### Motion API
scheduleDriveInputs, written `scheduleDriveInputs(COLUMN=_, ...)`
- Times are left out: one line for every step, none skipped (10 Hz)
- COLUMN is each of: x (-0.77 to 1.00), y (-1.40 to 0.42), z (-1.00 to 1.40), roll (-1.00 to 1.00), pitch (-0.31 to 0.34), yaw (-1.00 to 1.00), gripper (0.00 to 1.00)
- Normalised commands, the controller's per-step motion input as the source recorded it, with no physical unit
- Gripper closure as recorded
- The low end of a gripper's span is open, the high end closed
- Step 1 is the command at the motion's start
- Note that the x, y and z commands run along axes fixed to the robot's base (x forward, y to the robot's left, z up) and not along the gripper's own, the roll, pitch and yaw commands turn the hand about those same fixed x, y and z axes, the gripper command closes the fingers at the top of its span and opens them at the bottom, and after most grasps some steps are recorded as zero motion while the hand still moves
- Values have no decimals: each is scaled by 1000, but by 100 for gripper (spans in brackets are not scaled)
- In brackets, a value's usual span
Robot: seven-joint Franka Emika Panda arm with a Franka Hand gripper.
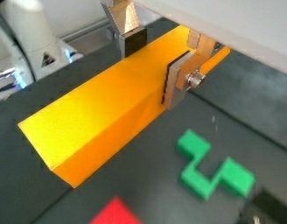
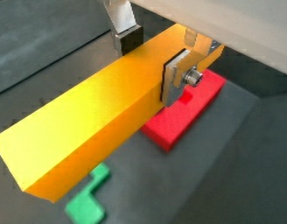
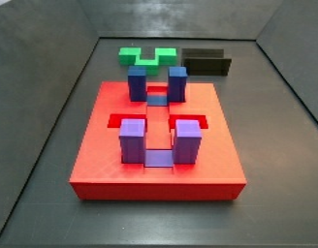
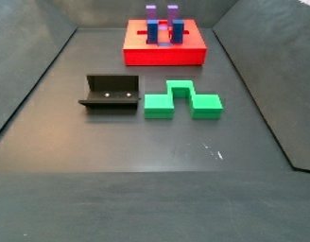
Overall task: Pick up the yellow object. Move up. Move to above the board. Insert the yellow object.
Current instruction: Move to above the board, then insert the yellow object.
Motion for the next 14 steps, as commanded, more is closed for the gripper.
scheduleDriveInputs(x=945, y=-1400, z=220, roll=-14, pitch=166, yaw=-36, gripper=100)
scheduleDriveInputs(x=924, y=-1400, z=230, roll=44, pitch=148, yaw=-9, gripper=100)
scheduleDriveInputs(x=969, y=-1400, z=238, roll=31, pitch=132, yaw=-1, gripper=100)
scheduleDriveInputs(x=720, y=-967, z=161, roll=56, pitch=156, yaw=-2, gripper=100)
scheduleDriveInputs(x=565, y=-718, z=128, roll=67, pitch=166, yaw=2, gripper=100)
scheduleDriveInputs(x=259, y=-309, z=78, roll=53, pitch=113, yaw=1, gripper=100)
scheduleDriveInputs(x=179, y=-223, z=62, roll=46, pitch=82, yaw=10, gripper=100)
scheduleDriveInputs(x=0, y=0, z=0, roll=0, pitch=-24, yaw=0, gripper=100)
scheduleDriveInputs(x=0, y=0, z=0, roll=0, pitch=-7, yaw=0, gripper=100)
scheduleDriveInputs(x=0, y=-91, z=-226, roll=0, pitch=-93, yaw=0, gripper=100)
scheduleDriveInputs(x=114, y=0, z=-394, roll=-37, pitch=-194, yaw=0, gripper=100)
scheduleDriveInputs(x=363, y=-51, z=-663, roll=-37, pitch=-286, yaw=0, gripper=100)
scheduleDriveInputs(x=380, y=-140, z=-691, roll=0, pitch=-284, yaw=0, gripper=100)
scheduleDriveInputs(x=237, y=-169, z=-617, roll=0, pitch=-324, yaw=54, gripper=100)
